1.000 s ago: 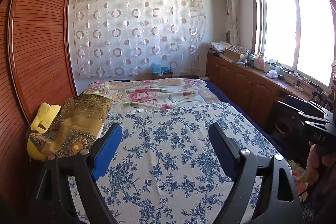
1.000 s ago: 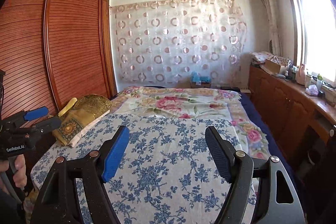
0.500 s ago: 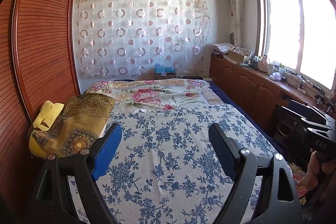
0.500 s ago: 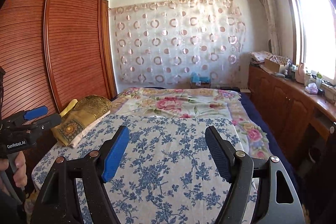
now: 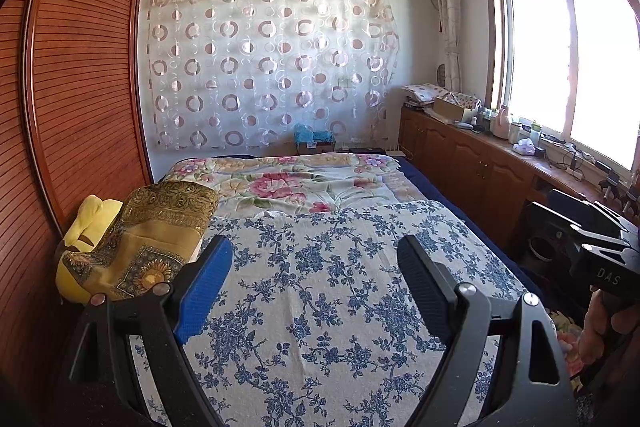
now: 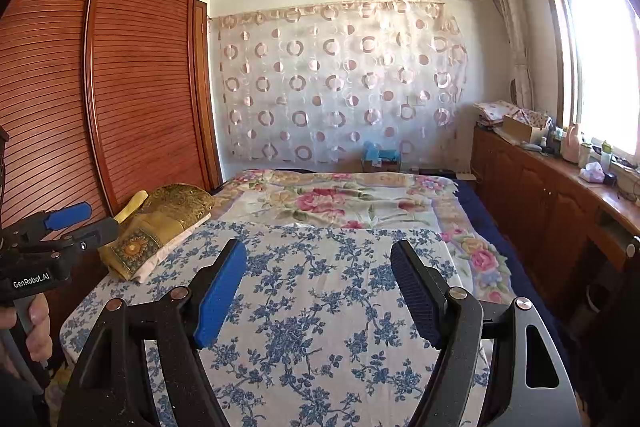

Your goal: Fold small clothes

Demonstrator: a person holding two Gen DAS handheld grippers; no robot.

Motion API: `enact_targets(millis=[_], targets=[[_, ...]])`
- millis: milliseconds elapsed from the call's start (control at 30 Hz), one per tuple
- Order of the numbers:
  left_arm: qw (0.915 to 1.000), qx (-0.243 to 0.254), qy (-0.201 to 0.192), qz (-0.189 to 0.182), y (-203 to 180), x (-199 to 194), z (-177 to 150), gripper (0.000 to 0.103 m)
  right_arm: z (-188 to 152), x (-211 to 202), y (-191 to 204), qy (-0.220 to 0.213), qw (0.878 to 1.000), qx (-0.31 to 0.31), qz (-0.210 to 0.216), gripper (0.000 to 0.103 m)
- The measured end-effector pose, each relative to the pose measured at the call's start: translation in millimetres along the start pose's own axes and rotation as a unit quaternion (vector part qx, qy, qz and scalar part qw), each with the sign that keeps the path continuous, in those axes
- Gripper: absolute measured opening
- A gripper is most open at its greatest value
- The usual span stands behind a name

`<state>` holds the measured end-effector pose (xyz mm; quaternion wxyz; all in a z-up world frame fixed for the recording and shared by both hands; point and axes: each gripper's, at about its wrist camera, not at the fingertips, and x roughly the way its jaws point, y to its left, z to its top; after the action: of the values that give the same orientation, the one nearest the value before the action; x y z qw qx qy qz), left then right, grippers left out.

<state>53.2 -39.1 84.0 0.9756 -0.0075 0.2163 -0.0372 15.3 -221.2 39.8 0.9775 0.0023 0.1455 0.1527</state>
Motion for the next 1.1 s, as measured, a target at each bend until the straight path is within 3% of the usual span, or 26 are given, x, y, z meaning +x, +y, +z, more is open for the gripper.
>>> enact_targets(millis=[1100], targets=[[1.0000,-0.001,-0.001,-0.001,2.1,-0.6,-0.2,0.085,-2.6,-0.4,-10.1,-0.006,1.000,-0.004,0.004,0.077]])
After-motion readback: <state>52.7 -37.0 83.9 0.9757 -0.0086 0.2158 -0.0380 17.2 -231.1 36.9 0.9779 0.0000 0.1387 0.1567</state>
